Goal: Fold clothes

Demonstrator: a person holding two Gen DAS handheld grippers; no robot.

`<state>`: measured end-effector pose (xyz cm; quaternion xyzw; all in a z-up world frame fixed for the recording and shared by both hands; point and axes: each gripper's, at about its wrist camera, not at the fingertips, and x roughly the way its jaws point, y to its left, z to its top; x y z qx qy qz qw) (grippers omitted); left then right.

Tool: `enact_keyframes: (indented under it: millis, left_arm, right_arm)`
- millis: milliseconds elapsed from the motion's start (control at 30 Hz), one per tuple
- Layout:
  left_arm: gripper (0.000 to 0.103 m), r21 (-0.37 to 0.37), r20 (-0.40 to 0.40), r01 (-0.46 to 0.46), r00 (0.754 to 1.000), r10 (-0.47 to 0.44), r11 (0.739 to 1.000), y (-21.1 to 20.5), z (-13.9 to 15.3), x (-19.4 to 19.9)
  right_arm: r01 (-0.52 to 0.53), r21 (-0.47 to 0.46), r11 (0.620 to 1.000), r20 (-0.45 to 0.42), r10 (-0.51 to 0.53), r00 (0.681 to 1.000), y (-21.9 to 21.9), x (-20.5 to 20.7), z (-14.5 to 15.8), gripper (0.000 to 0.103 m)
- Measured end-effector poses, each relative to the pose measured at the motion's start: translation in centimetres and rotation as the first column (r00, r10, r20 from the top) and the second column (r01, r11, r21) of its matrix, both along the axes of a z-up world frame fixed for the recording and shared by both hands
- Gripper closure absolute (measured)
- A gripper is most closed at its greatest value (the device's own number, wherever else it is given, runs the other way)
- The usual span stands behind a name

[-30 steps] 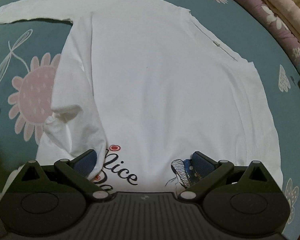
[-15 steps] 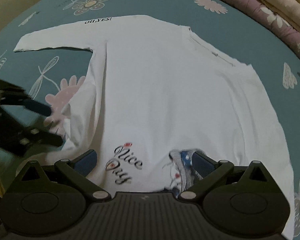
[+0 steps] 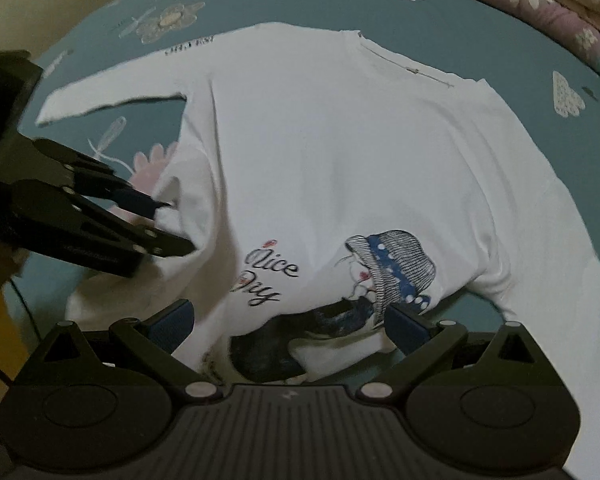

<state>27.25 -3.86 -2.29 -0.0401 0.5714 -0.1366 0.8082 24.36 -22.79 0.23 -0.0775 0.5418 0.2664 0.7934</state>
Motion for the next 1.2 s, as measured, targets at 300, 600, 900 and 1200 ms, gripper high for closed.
enact_keyframes:
  millis: [300,600,900,1200]
  left_arm:
    - [0.056,0.010,-0.035,-0.011,0.999,0.012,1.000,-0.7,-0.5,1.6]
    - [0.056,0.036,-0.031,0.000,1.000,0.002,0.999,-1.8,-1.1,2.6]
    - [0.056,-0.004,-0.043,-0.025,0.999,0.025,1.000,-0.8,-0.7,1.9]
    - [0.055,0.026,-0.059,-0.122,0.991,0.124,0.992,2.2,0.8,-0.2]
  right_arm:
    - [-0.001,0.036,0.999,-0.011,0.002,1.000,1.0,-0.2,-0.6,0.000]
    - [-0.005,0.025,1.000,-0.028,0.005,1.000,1.0,0.6,-1.2,0.000]
    - [0.018,0.021,1.000,-0.020,-0.017,1.000,0.7,1.0,-1.1,0.000]
    - [0.015,0.057,0.998,0.032,-0.017,0.999,2.2,2.4,0.3,0.000]
